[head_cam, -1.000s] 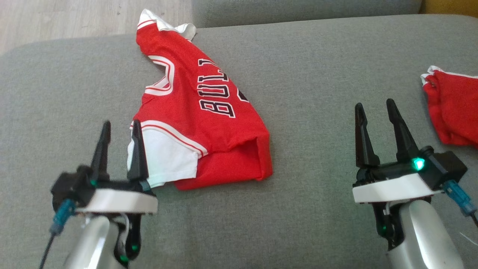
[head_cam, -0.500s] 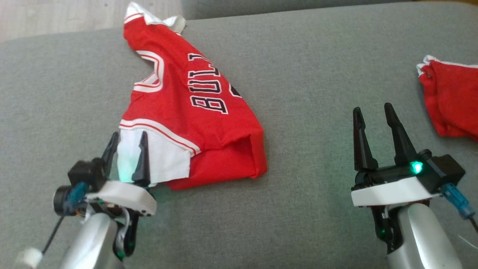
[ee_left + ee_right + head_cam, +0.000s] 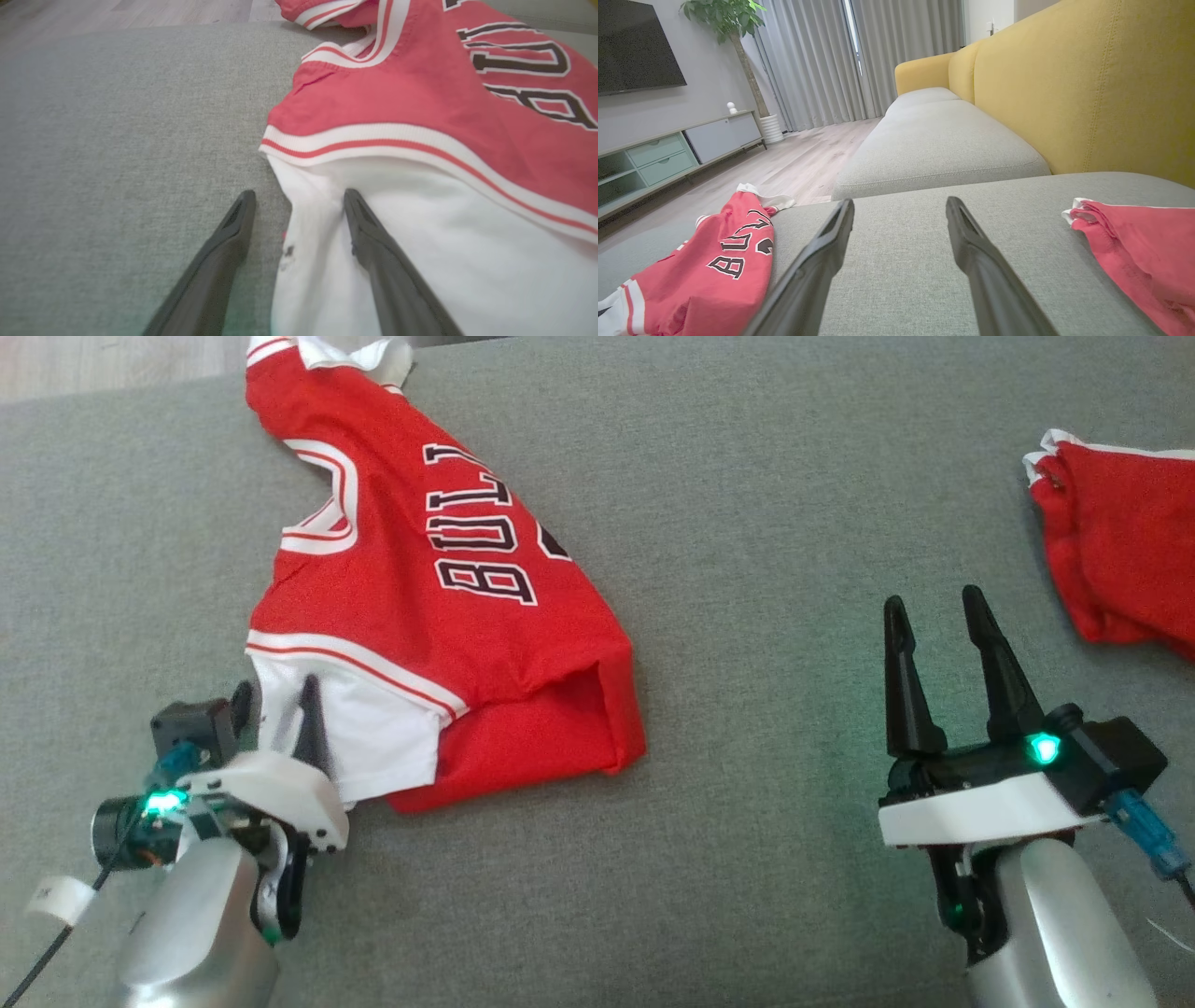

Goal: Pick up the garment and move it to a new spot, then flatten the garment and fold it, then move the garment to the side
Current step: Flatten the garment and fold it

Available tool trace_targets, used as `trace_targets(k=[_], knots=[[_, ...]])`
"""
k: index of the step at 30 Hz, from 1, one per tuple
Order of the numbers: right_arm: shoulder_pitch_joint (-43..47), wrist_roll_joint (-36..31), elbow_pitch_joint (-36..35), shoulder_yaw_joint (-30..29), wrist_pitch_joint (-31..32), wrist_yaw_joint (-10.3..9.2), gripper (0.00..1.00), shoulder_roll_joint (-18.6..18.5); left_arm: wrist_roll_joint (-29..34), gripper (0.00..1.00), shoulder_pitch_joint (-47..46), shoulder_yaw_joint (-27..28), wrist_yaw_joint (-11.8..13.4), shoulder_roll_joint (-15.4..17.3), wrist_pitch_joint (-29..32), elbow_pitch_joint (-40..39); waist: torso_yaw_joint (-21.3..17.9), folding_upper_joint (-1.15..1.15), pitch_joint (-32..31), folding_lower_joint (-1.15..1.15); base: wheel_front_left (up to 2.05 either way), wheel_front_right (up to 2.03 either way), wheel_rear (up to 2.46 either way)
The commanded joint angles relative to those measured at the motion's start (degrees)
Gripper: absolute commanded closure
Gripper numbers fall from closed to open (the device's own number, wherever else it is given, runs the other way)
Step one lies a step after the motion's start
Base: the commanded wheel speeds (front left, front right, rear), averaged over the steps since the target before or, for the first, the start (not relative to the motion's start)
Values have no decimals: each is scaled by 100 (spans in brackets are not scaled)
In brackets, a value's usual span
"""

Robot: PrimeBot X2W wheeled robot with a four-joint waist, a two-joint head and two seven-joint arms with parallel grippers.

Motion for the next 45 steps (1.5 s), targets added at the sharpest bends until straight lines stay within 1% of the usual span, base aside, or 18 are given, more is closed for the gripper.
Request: trace_targets(k=[1,4,10,13,17,19,21,22,23,24,28,31,34,37,41,45], knots=[[-216,14,-219,107,-37,37,0,-9,-63,100,-205,211,9,155,36,-13,-15,0,20,0,0,0,0],[-223,4,-221,104,-37,37,0,-9,-113,100,-273,288,14,150,-162,43,-29,0,39,0,0,0,0],[-208,-46,-210,65,-37,37,0,-9,-234,100,-495,705,92,199,-1178,-142,19,0,7,0,0,0,0],[-191,-66,-204,64,-37,37,0,-9,-239,100,-576,967,186,276,-1446,-338,78,0,-29,0,0,0,0],[-173,-81,-198,104,-37,37,0,-9,-211,100,-549,1388,298,386,-1541,-636,161,0,-54,0,0,0,0],[-167,-87,-184,123,-37,37,0,-9,-201,100,-461,1551,335,383,-1547,-710,193,0,-69,0,0,0,0],[-164,-89,-168,143,-37,37,0,-9,-251,100,-305,1514,242,349,-1468,-544,216,0,-94,0,0,0,0],[-160,-88,-161,158,-37,37,0,-9,-262,100,-236,1437,196,345,-1292,-395,225,0,-107,0,0,0,0],[-156,-88,-155,170,-37,37,0,-9,-262,6,-201,1364,146,344,-1155,-284,233,0,-118,0,0,0,0],[-155,-88,-150,180,-37,37,0,-9,-238,0,-198,1323,130,355,-1137,-223,241,0,-125,0,0,0,0],[-142,-84,-125,194,-37,37,0,-9,-170,0,-209,1296,135,312,-1334,-213,272,0,-183,0,0,0,0],[-120,-84,-115,204,-37,37,0,-9,-96,0,-206,1264,75,284,-1444,-356,293,0,-230,0,0,0,0],[-72,-87,-93,213,-37,37,0,-9,37,0,-113,1200,-71,213,-1526,-724,334,0,-329,0,0,0,0],[-37,-83,-70,229,-37,37,0,-9,177,0,96,1169,-207,95,-1546,-1262,378,0,-426,0,0,0,0],[11,-86,-39,246,-37,37,0,-9,340,0,580,1163,-285,-153,-1550,-1932,438,0,-550,0,0,0,0],[39,-83,-23,239,-37,37,0,-9,430,0,1022,1130,-308,-382,-1551,-2282,488,0,-635,0,0,0,0]])
